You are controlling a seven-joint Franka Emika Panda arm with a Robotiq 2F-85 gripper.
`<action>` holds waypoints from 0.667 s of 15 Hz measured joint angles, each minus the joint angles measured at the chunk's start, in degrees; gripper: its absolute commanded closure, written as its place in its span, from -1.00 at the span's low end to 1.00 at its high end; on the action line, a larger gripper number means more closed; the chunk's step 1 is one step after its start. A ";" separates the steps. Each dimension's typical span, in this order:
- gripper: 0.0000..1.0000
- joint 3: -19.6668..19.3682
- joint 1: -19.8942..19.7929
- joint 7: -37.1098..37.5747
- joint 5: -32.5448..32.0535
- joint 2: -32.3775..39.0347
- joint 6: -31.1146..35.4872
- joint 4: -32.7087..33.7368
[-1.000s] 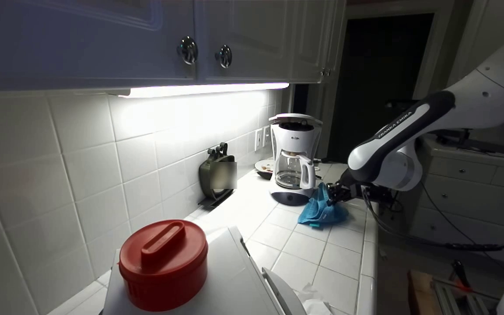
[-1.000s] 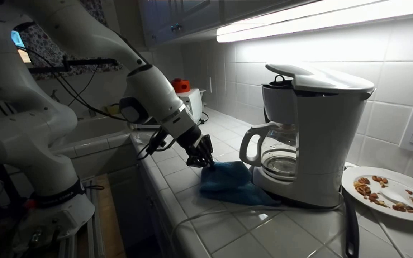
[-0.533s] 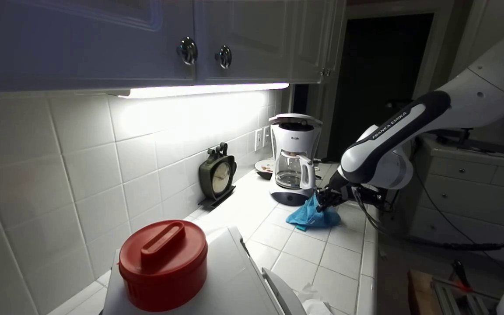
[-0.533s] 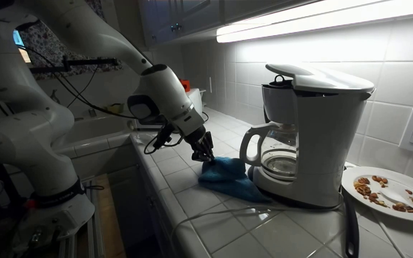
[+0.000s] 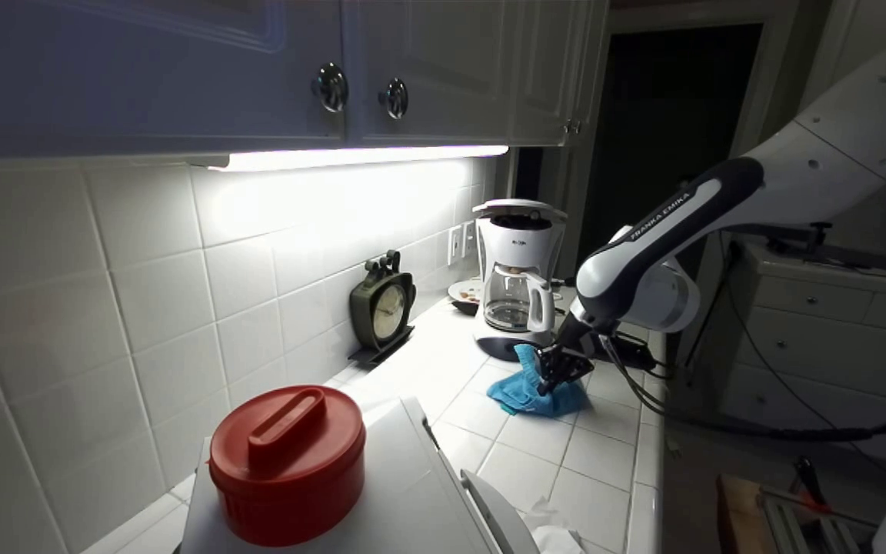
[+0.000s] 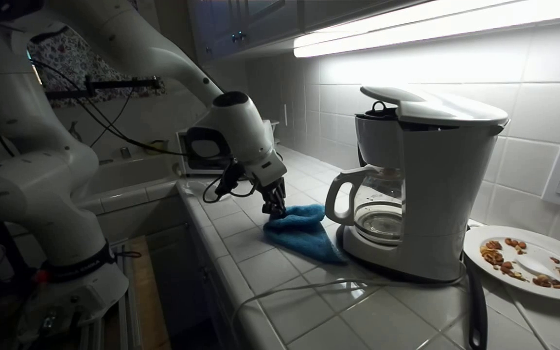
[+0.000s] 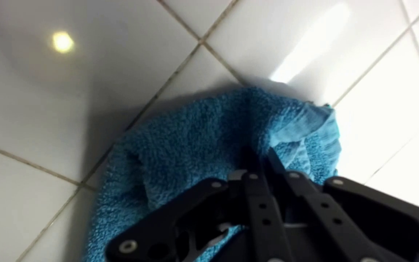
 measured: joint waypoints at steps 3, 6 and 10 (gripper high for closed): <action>0.94 0.89 1.09 -0.07 0.00 0.10 -1.25 0.72; 0.94 2.33 2.64 -0.07 -0.01 0.32 -1.50 1.00; 0.94 4.43 4.89 0.03 0.00 0.35 -1.76 1.09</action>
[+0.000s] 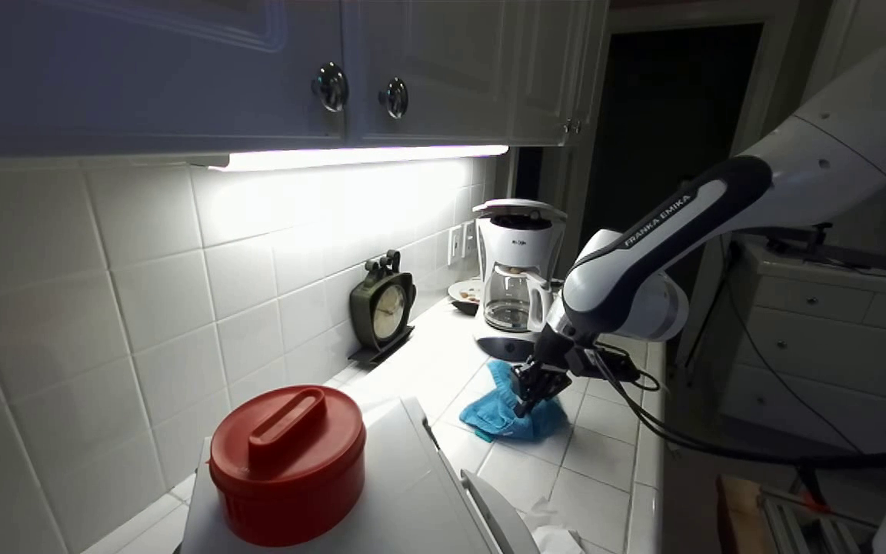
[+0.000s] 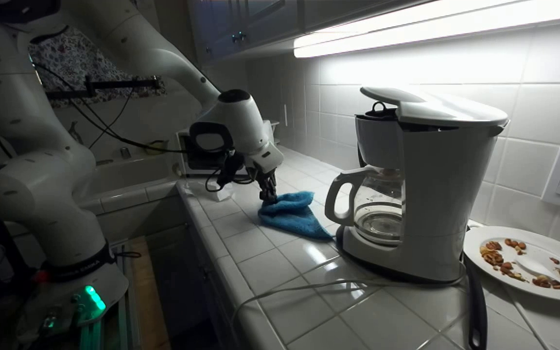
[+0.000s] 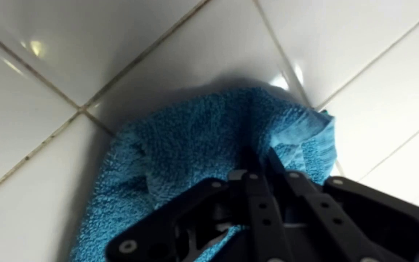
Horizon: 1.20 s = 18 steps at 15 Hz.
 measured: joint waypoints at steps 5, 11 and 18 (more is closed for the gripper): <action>0.36 -4.35 8.84 1.18 -0.22 -0.09 -1.30 0.07; -0.35 -9.59 17.40 5.21 -1.77 -1.35 -2.92 -0.25; -1.00 -12.51 18.47 12.00 -8.76 -6.51 -2.35 -2.12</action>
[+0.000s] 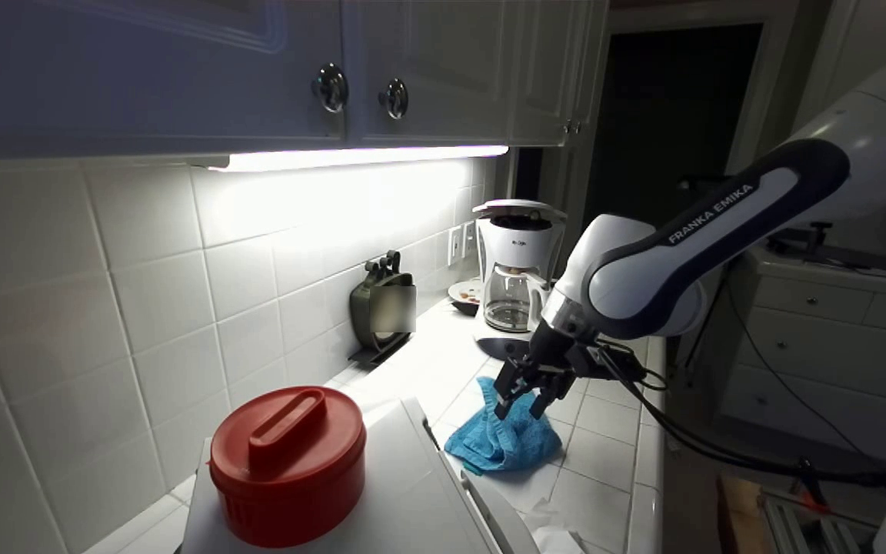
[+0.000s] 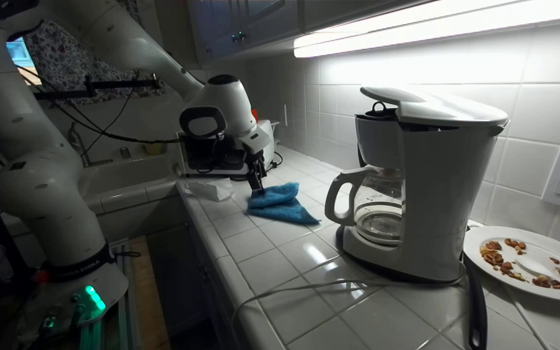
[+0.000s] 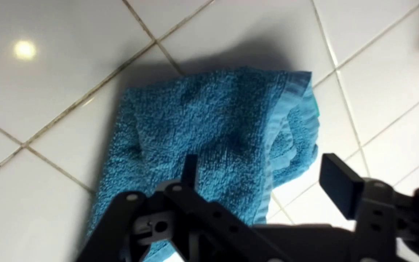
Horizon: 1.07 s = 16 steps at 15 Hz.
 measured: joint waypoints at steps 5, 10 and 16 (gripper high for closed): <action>-1.00 -3.19 -1.18 1.51 -3.72 -1.82 1.21 -0.08; -1.00 -5.83 -1.46 0.88 -3.74 -1.81 3.31 -0.06; -1.00 -7.97 -2.26 -0.26 -5.50 -0.51 6.44 0.07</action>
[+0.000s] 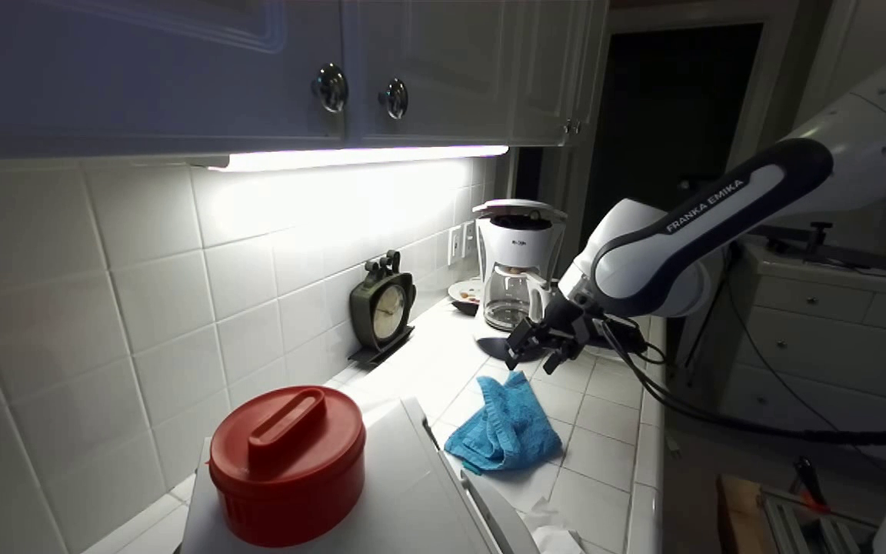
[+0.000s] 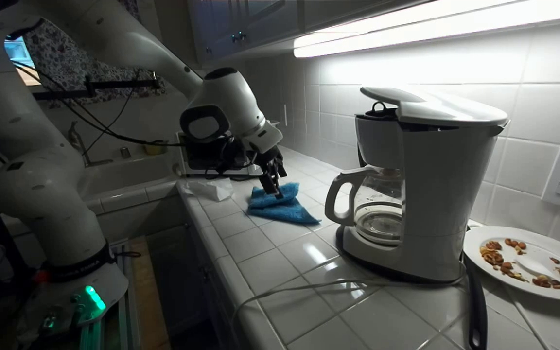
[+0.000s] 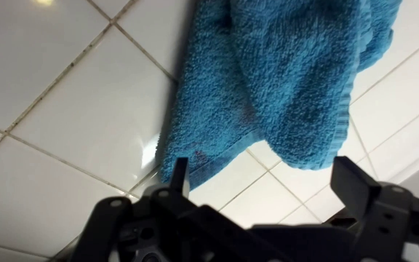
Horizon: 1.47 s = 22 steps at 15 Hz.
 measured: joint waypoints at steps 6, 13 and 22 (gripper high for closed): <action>-1.00 -1.19 -0.20 -4.33 -0.01 4.10 3.02 1.45; -1.00 -2.35 -1.23 -6.44 -1.57 8.57 3.38 4.60; -1.00 -2.88 -1.42 -6.51 -3.08 11.72 3.36 7.78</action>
